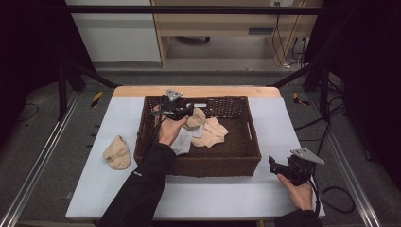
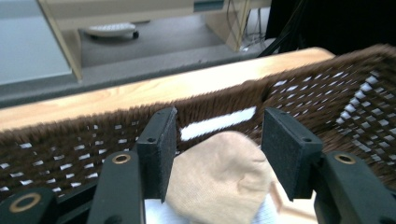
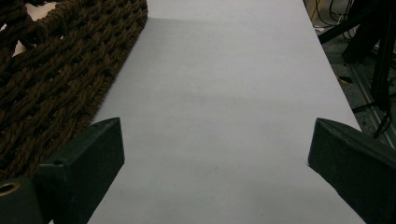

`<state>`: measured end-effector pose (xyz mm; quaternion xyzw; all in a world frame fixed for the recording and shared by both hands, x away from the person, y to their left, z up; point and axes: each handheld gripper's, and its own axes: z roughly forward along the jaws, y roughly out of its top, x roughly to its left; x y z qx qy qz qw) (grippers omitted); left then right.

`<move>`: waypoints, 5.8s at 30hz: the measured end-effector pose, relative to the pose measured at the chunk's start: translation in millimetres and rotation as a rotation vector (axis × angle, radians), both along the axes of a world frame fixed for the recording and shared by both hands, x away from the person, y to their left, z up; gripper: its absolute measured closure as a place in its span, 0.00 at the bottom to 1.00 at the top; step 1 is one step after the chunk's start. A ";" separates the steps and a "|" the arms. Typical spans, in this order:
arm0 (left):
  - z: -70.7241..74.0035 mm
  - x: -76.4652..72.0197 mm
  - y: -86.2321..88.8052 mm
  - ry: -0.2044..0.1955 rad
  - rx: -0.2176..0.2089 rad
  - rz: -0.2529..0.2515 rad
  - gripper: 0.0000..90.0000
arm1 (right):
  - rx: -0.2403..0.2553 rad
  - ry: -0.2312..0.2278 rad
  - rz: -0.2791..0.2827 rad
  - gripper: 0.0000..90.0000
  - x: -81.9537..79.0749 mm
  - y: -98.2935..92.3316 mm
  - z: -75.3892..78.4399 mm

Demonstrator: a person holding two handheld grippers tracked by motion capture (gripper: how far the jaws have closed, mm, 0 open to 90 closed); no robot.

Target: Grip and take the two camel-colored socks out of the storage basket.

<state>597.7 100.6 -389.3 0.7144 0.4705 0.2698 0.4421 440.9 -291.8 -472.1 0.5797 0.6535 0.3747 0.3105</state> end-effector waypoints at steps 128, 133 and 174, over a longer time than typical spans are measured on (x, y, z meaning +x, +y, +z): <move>59.9 -152.2 209.5 -0.193 -0.184 0.025 0.93 | -0.017 0.020 -0.003 0.04 -0.5 0.4 -1.3; 51.9 -149.7 215.4 -0.178 -0.171 0.053 0.93 | -0.024 0.015 0.001 0.04 -1.3 0.3 -0.8; -52.1 -119.2 238.6 0.149 0.035 0.145 0.83 | -0.031 0.028 0.004 0.05 -1.3 1.4 -1.4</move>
